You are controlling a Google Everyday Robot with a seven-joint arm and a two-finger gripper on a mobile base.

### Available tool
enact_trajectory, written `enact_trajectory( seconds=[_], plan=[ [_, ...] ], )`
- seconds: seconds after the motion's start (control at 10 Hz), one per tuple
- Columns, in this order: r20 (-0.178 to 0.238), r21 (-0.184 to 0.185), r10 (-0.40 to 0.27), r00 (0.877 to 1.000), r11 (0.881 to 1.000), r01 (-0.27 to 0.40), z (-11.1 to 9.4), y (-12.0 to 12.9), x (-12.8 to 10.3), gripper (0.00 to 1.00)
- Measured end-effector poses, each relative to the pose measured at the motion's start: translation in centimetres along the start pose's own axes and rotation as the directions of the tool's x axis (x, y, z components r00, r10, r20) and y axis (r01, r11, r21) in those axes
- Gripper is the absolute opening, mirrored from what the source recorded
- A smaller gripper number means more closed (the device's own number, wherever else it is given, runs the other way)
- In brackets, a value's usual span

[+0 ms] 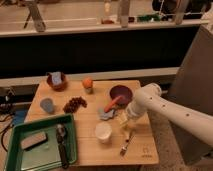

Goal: Place banana in table surface

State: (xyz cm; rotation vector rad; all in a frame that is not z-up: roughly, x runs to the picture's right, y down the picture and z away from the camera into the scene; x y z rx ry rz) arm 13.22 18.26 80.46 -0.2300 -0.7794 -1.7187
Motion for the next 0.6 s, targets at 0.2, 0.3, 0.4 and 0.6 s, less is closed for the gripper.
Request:
enact_trajectory(
  seconds=[0.2,0.3,0.4,0.6],
  plan=[
    [-0.009,0.003,-0.009,1.000,1.000,0.009,-0.41,-0.18,-0.16,0.75],
    [-0.016,0.004,-0.015,1.000,1.000,0.015,-0.66,-0.34,-0.26,0.67],
    [-0.016,0.005,-0.011,1.000,1.000,0.011,-0.74,-0.22,-0.42,0.63],
    [-0.002,0.007,-0.003,1.000,1.000,0.003,0.07,-0.01,-0.73,0.71]
  ],
)
